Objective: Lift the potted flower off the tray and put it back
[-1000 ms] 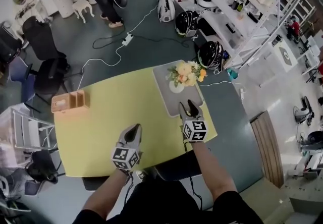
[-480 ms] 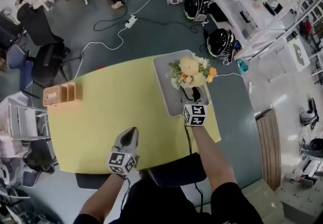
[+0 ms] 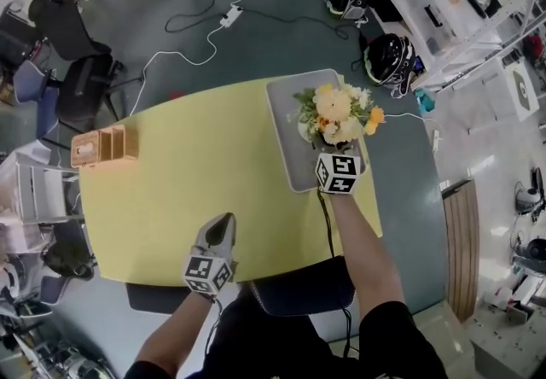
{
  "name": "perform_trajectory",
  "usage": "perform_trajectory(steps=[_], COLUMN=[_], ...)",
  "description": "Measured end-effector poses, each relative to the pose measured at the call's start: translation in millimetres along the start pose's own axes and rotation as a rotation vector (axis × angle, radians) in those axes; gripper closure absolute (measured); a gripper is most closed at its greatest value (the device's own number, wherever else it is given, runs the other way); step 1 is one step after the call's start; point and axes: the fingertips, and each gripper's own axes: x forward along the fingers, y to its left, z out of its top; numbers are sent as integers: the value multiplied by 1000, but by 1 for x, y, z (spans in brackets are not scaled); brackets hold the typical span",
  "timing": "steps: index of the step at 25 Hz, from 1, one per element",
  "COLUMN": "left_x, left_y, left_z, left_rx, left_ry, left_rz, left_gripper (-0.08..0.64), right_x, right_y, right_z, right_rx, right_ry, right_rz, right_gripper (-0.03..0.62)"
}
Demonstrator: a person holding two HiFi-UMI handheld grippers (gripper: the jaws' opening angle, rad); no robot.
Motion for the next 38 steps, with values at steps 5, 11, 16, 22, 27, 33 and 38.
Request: perform_trajectory(steps=[5,11,16,22,27,33,38], left_x=[4,-6,-20,-51,-78,-124,-170], left_y=[-2,-1,4,0,-1,-14,-17], left_z=[-2,-3,4,29,61,94,111], left_rx=[6,-1,3,9,31,63,81], left_ry=[1,1,-14,-54,-122,-184,-233], left_rz=[-7,-5,-4,-16,-36,-62,-83], left_gripper=[552,552,552,552,552,552,552], right_x=[6,-1,-18,-57,-96,-156,-207], right_y=[3,3,6,31,66,117,168], right_z=[0,-1,13,56,94,134,162], right_rx=[-33,-22,-32,-55,-70,-71,-70], right_ry=[-6,13,21,10,7,31,51], right_rz=[-18,-26,-33,0,36,70,112], right_gripper=[379,385,387,387,387,387,385])
